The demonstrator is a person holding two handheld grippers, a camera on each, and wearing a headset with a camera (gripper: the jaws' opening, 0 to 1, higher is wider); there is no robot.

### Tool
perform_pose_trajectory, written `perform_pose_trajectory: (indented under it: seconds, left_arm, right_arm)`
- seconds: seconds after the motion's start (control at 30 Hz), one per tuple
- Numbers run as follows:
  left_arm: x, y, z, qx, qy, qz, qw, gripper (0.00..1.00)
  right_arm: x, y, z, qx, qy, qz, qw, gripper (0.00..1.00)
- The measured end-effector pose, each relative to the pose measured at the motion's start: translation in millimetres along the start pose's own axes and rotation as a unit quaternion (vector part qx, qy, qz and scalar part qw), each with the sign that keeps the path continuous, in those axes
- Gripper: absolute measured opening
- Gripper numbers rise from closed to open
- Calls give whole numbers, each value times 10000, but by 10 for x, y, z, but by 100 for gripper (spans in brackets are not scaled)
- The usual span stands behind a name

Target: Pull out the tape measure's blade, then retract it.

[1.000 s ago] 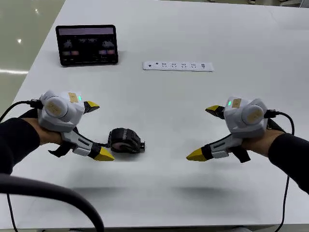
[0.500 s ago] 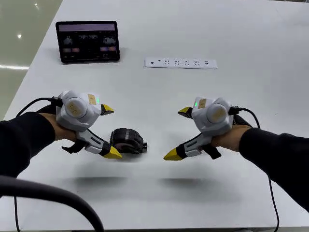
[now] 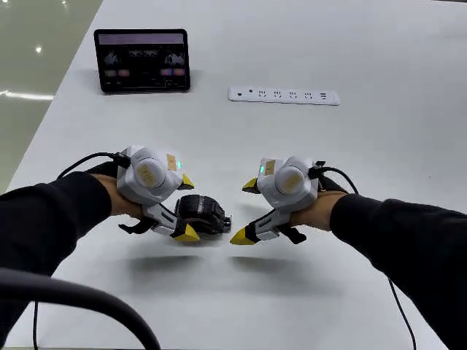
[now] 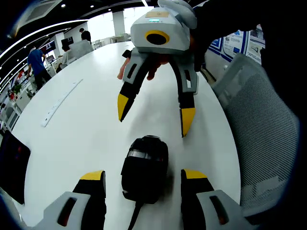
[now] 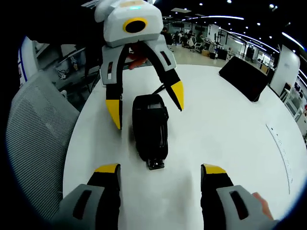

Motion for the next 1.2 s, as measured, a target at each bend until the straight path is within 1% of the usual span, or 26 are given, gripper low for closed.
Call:
perform_pose_trajectory:
  seconds: [0.03,0.07,0.1,0.13,0.2,0.23,0.27,0.3,0.33,0.4,0.43,0.47,0.5,0.53,0.57,0.6,0.67,0.8,0.83,0.87,0.93,1.2]
  left_arm:
    - [-22,14,-10,42,-78,-44,10000,65]
    - [-24,43,0,99,-50,-122,9999,72]
    - [-14,38,80,539,188,-99,9983,76]
    - [-10,23,107,669,248,10,9974,74]
    - [-7,29,75,484,91,-8,9988,71]
    - [-11,23,78,481,98,-21,9988,72]
    - [-9,43,102,355,170,-138,9991,73]
    - [-20,30,109,340,146,-79,9993,70]
    - [-23,35,111,321,136,-72,9994,65]
    - [-19,38,93,311,96,-86,9994,61]
    - [-17,43,83,306,74,-103,9995,58]
    - [-8,40,64,299,44,-92,9995,55]
    - [-15,55,56,267,19,-130,9996,53]
    - [-19,71,55,281,35,-172,9994,53]
    - [-14,74,46,283,21,-162,9995,52]
    - [-12,77,31,287,-10,-148,9995,50]
    - [-6,57,16,250,-32,-64,9997,42]
    - [-19,3,7,207,12,71,9998,34]
    - [-26,-6,5,198,20,91,9998,32]
    - [-29,-6,6,168,36,86,9998,32]
    - [-26,-2,2,206,38,82,9997,32]
    - [-24,0,-2,170,77,80,9998,31]
  right_arm:
    - [-38,8,6,63,79,-15,9999,63]
    - [-63,14,5,86,98,-31,9999,61]
    - [-99,18,2,76,121,-51,9999,60]
    - [-115,24,-2,86,126,-57,9999,61]
    - [-156,32,-4,93,141,-72,9998,64]
    - [-171,31,3,99,164,-73,9998,65]
    - [-189,29,11,127,182,-74,9997,65]
    - [-196,30,16,144,200,-90,9997,61]
    - [-199,28,17,192,207,-88,9996,58]
    - [-209,35,19,254,236,-122,9993,50]
    - [-211,50,21,262,245,-172,9992,44]
    - [-215,46,16,359,242,-162,9989,40]
    - [-219,48,17,376,244,-169,9989,38]
    - [-222,62,17,367,258,-231,9987,36]
    - [-220,71,20,362,270,-258,9986,32]
    - [-221,67,16,413,261,-250,9985,29]
    - [-225,72,25,414,287,-276,9983,24]
    - [-239,62,41,464,321,-262,9981,14]
    - [-242,65,41,456,321,-276,9981,13]
    - [-251,67,43,472,331,-278,9979,13]
    - [-252,70,44,496,354,-278,9978,12]
    - [-259,62,42,367,418,-320,9979,10]
Point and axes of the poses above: the centre of the closed fingertips' face, and the gripper's own axes: x roughly backward along the fingers, y roughly to its left, z roughly out of its underside, the point moved 3 cm from there along x, roughly backward along the fingers, and after that the axes turned 8 degrees about -x, right-handed, at the moved point
